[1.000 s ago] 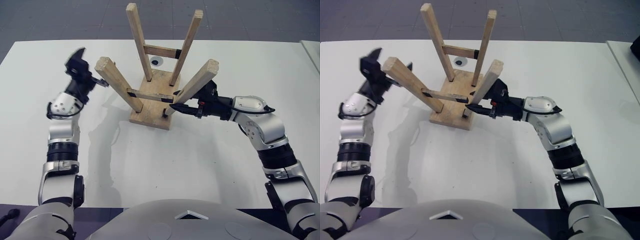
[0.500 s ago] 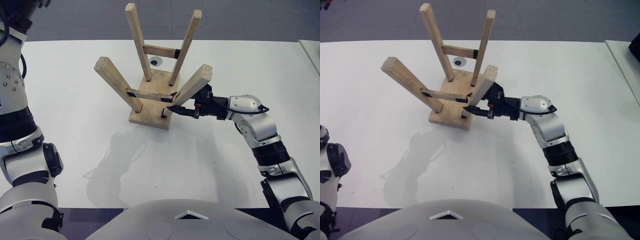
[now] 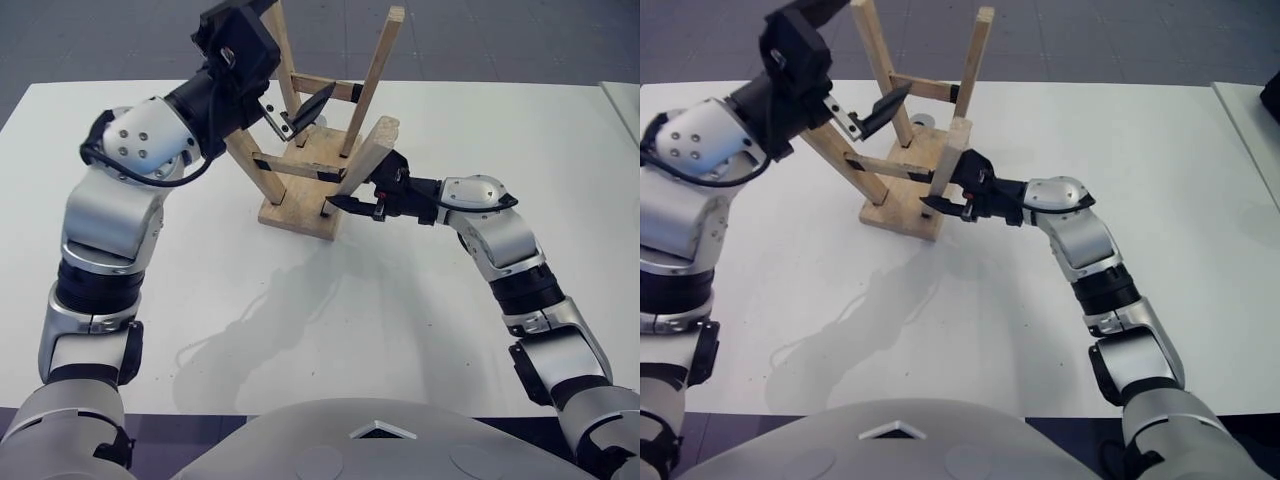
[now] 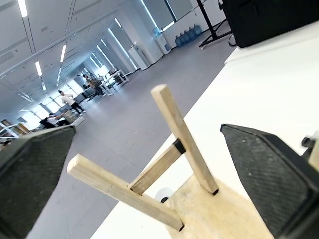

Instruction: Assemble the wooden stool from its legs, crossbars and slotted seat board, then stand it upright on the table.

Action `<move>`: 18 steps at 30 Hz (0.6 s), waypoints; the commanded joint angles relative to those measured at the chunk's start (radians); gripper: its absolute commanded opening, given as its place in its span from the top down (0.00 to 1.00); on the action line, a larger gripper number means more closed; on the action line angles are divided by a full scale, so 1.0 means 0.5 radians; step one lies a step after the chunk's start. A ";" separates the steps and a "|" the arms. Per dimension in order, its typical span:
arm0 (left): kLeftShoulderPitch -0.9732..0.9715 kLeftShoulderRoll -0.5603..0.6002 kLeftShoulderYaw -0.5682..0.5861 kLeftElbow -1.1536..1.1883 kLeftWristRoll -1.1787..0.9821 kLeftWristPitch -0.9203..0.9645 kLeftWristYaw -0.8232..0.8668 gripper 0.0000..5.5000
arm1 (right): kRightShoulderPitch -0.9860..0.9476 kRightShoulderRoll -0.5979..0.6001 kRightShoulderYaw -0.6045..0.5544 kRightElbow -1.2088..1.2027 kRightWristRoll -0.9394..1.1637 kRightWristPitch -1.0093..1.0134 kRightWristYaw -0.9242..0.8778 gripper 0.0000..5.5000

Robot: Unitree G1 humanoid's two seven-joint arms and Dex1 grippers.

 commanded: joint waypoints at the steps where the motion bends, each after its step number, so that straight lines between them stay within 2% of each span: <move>1: 0.074 -0.032 -0.089 0.099 0.166 -0.093 -0.021 0.02 | 0.094 -0.048 0.123 0.282 -0.216 0.210 -0.013 0.63; 8: 0.168 -0.103 -0.149 0.147 0.307 -0.144 -0.048 0.02 | 0.057 -0.024 0.184 0.500 -0.251 0.211 0.037 0.63; 18: 0.226 -0.038 -0.379 0.207 0.712 -0.060 -0.128 0.02 | 0.063 -0.091 0.259 0.403 -0.298 0.276 0.043 0.63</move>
